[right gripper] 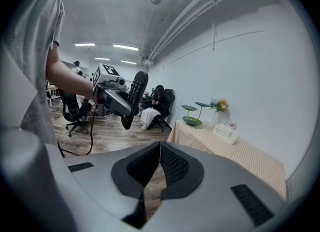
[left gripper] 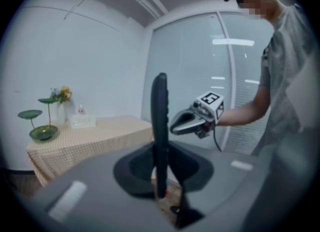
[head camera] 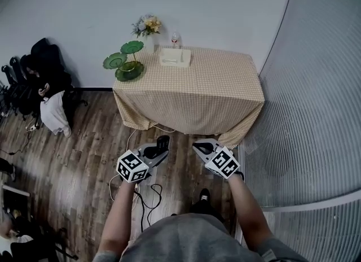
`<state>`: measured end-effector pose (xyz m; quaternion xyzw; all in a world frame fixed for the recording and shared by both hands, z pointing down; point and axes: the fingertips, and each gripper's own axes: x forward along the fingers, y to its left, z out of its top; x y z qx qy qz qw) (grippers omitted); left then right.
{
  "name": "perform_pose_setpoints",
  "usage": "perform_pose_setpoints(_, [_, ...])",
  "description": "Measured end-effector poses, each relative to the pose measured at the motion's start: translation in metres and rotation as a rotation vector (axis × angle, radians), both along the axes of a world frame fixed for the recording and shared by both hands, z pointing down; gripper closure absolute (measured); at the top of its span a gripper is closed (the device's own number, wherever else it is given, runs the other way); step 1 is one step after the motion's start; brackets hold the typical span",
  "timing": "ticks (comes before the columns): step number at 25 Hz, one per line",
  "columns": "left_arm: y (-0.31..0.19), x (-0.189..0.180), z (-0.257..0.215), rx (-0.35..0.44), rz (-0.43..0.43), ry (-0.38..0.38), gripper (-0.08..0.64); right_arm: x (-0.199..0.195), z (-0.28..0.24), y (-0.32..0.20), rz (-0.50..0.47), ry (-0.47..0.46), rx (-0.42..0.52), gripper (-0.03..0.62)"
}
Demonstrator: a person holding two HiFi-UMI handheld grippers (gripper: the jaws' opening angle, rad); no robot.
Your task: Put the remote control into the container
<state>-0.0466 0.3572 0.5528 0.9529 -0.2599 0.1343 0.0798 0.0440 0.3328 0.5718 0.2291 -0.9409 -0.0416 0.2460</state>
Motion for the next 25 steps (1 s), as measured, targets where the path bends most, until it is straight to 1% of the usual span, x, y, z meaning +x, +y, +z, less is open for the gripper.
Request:
perform_pose_setpoints(5, [-0.022, 0.013, 0.0, -0.002, -0.015, 0.004, 0.5, 0.016, 0.001, -0.029, 0.003, 0.003, 0.015, 0.574])
perform_pose_setpoints(12, [-0.045, 0.028, -0.001, -0.01, -0.045, -0.021, 0.499, 0.035, -0.005, -0.058, -0.02, -0.005, 0.016, 0.574])
perform_pose_setpoints(18, [-0.062, 0.048, -0.006, -0.01, -0.085, -0.031, 0.499, 0.053, -0.007, -0.079, -0.068, 0.006, 0.012, 0.574])
perform_pose_setpoints(25, [-0.084, 0.067, -0.011, -0.009, -0.138, -0.036, 0.499, 0.07, -0.01, -0.106, -0.114, -0.011, -0.006, 0.574])
